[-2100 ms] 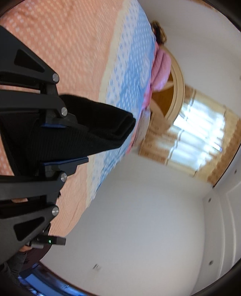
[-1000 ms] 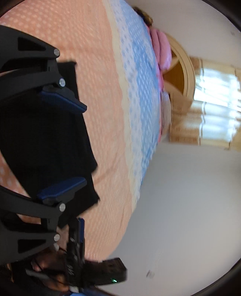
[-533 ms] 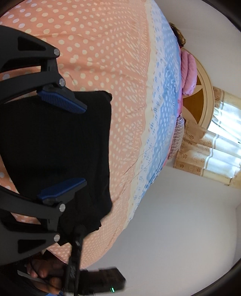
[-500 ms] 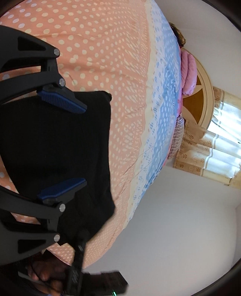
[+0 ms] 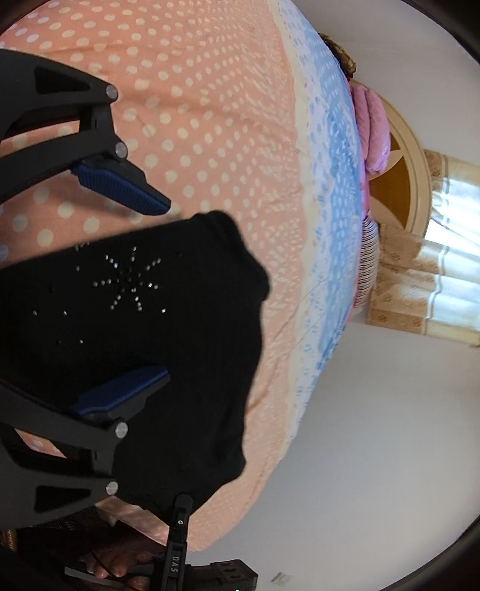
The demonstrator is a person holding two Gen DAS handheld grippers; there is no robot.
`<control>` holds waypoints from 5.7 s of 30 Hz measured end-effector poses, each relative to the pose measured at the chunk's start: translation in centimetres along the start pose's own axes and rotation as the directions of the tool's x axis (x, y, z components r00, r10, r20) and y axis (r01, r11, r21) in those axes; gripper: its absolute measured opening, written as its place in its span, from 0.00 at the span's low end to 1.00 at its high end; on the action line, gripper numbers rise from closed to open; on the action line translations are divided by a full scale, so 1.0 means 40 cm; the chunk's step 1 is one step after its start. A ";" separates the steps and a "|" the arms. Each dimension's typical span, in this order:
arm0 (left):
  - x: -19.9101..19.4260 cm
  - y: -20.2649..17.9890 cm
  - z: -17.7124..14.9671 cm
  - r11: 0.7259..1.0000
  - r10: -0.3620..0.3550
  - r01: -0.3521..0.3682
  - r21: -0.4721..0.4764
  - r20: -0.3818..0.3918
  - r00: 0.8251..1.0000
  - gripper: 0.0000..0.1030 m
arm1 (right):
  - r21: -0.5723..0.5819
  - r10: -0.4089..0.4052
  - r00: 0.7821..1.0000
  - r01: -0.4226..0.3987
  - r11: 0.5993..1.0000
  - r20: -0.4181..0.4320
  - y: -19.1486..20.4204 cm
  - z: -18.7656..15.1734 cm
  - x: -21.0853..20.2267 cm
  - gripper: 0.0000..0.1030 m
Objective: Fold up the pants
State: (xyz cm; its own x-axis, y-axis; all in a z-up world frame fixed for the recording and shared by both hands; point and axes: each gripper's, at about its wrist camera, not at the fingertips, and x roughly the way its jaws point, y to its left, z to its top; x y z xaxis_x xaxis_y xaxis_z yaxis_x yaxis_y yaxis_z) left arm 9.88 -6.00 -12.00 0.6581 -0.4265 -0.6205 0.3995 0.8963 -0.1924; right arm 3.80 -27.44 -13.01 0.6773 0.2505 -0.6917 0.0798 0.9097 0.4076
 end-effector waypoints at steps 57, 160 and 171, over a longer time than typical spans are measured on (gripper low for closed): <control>-0.034 0.060 -0.097 0.997 0.075 -0.074 0.007 -0.021 0.997 1.00 | -0.472 -0.024 0.963 -0.110 0.874 -0.270 0.559 0.179 0.435 0.13; -0.196 0.233 0.027 0.977 -0.089 0.109 -0.184 0.113 0.990 0.11 | -0.189 0.282 0.959 -0.284 0.940 -0.037 0.297 0.187 0.065 0.24; -0.359 0.517 -0.021 0.932 0.233 -0.180 -0.314 0.141 0.962 0.11 | -0.289 0.383 0.898 -0.433 0.854 -0.214 0.673 0.236 0.398 0.23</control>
State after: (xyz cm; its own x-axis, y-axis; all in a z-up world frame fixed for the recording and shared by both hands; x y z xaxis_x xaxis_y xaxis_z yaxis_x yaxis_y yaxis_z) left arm 8.17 18.77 -7.71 0.8163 -0.2184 -0.5347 0.0538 0.9505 -0.3060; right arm 23.61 -2.09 -7.42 0.4825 0.6448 -0.5929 -0.4370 0.7638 0.4750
